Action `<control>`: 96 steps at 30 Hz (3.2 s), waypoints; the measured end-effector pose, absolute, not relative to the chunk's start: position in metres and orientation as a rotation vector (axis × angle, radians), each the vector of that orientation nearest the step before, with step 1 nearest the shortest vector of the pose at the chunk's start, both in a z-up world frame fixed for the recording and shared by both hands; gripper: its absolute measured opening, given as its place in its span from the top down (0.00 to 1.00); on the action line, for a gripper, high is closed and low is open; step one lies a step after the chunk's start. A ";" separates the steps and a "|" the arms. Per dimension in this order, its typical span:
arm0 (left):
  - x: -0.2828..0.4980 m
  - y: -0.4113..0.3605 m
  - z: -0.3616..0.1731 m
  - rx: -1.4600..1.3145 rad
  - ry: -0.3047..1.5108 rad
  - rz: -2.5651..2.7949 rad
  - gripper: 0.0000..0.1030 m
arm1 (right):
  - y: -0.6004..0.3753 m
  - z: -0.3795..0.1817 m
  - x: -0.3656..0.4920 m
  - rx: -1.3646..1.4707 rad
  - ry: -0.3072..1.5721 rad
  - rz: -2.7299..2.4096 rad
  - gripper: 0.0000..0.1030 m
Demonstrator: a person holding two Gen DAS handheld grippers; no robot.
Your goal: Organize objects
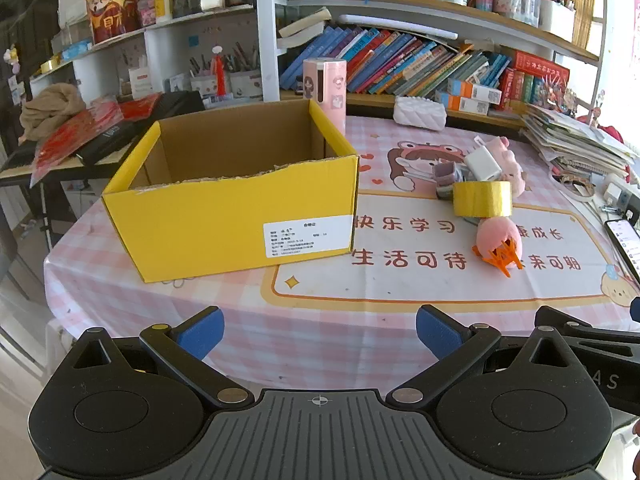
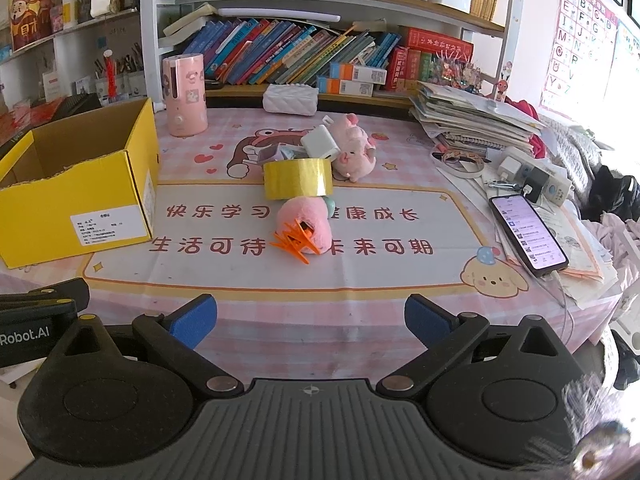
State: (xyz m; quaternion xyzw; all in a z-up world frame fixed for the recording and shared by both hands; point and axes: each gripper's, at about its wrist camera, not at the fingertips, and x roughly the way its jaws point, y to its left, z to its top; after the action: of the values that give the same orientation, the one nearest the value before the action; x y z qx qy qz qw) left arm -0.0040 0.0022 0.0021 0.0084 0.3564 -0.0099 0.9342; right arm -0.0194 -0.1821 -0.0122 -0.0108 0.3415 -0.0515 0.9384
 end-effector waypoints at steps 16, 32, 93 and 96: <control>-0.005 0.002 0.002 0.017 0.733 -0.024 0.00 | -0.183 -0.013 -0.020 -0.023 0.698 -0.105 0.02; -0.007 0.003 0.002 0.013 0.738 -0.025 0.00 | -0.183 -0.013 -0.021 -0.019 0.697 -0.105 0.02; 0.070 -0.036 -0.004 -0.150 0.750 0.217 0.00 | -0.232 -0.038 0.138 -0.047 0.819 0.176 0.29; 0.072 -0.038 -0.004 -0.168 0.747 0.225 0.00 | -0.232 -0.049 0.156 -0.045 0.865 0.213 0.29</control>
State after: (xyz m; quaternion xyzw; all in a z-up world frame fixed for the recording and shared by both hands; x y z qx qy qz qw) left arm 0.0720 -0.0375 -0.0044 -0.0817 0.3637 0.1096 0.9214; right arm 0.1563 -0.2315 -0.0492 -0.0218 0.4185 0.1028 0.9021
